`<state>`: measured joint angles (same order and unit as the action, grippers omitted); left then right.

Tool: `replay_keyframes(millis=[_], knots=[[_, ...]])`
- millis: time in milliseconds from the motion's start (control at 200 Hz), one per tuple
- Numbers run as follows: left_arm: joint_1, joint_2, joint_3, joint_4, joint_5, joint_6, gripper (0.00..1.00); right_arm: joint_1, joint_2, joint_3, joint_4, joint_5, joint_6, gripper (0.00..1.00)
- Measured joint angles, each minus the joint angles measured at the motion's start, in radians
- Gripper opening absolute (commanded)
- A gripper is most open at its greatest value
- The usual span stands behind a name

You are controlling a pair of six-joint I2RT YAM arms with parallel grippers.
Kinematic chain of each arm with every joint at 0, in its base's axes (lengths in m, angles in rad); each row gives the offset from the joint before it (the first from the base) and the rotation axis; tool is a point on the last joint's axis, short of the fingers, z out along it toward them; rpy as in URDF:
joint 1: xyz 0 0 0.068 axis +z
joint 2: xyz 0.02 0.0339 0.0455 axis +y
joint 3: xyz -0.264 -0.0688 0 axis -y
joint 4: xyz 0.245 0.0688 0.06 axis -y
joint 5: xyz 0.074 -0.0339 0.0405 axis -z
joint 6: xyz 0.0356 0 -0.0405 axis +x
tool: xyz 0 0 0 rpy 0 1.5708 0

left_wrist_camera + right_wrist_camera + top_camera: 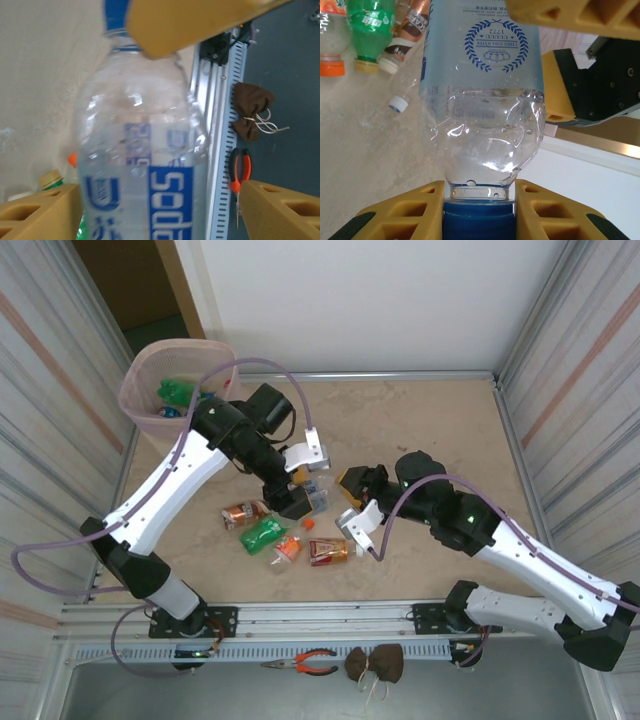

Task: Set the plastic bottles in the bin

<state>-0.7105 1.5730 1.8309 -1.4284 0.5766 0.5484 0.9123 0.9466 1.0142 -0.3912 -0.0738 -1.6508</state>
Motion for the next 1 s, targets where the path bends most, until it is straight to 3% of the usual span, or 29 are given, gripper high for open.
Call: replay_keyframes(millis=[431,486,586,696,837,1002], knots=[[-0.015,0.012,0.019,-0.025,0.041,0.051,0.51,0.006,-0.031,0.022,-0.015,-0.039,0.020,0.00],[-0.014,0.013,0.019,-0.026,0.040,0.051,0.48,0.007,-0.031,0.022,-0.016,-0.039,0.020,0.08],[-0.013,0.015,0.019,-0.026,0.039,0.051,0.48,0.007,-0.031,0.022,-0.018,-0.039,0.021,0.37],[-0.014,0.015,0.021,-0.027,0.029,0.055,0.48,0.008,-0.031,0.022,-0.018,-0.032,0.037,0.53],[-0.008,0.014,0.022,-0.018,0.000,0.052,0.47,0.003,-0.032,0.025,-0.013,-0.028,0.074,0.65],[0.058,0.005,0.021,0.045,-0.055,0.018,0.48,-0.034,-0.042,0.051,-0.007,-0.032,0.148,0.69]])
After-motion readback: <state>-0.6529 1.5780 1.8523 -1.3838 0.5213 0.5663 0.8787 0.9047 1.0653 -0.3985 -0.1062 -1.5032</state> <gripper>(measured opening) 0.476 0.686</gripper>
